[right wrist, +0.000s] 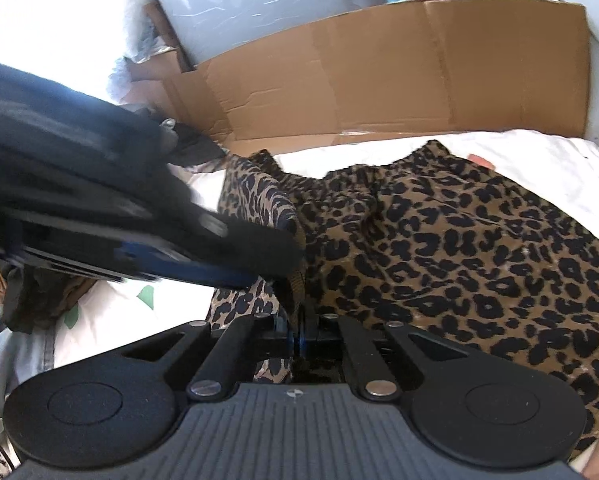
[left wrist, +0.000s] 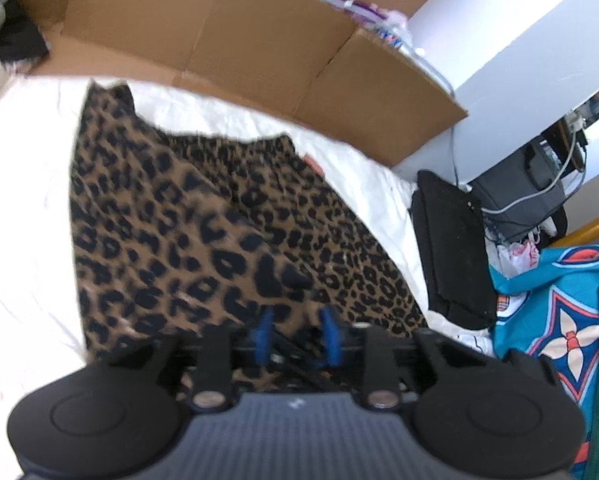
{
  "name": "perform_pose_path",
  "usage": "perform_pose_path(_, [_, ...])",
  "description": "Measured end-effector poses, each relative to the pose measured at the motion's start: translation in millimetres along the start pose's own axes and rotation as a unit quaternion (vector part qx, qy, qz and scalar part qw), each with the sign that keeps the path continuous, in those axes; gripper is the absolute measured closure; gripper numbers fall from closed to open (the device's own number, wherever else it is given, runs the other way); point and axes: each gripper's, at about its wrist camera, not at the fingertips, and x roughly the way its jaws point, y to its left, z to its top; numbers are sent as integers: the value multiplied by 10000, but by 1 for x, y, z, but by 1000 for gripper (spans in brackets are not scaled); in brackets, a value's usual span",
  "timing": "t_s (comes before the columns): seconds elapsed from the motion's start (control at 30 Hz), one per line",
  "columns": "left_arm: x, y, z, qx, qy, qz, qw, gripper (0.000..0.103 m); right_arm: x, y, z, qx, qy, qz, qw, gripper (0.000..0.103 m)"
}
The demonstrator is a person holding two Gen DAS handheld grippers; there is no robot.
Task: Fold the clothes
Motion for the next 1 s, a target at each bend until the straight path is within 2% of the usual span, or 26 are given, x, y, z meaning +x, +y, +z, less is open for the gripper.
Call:
perform_pose_path(0.03, [-5, 1, 1, 59, -101, 23, 9999, 57, -2, -4, 1, 34, -9, -20, 10000, 102])
perform_pose_path(0.1, [-11, 7, 2, 114, -201, 168, 9996, 55, -8, -11, 3, 76, -38, -61, 9999, 102])
perform_pose_path(0.43, [2, 63, -3, -449, 27, 772, 9960, 55, -34, -56, 15, 470, -149, -230, 9985, 103])
perform_pose_path(0.8, [25, 70, -15, -379, 429, 804, 9951, 55, -59, -131, 10, 1208, -189, -598, 9907, 103])
perform_pose_path(1.0, [35, 72, -23, -291, 665, 750, 9945, 55, -62, -155, 8, 1473, -220, -683, 9865, 103])
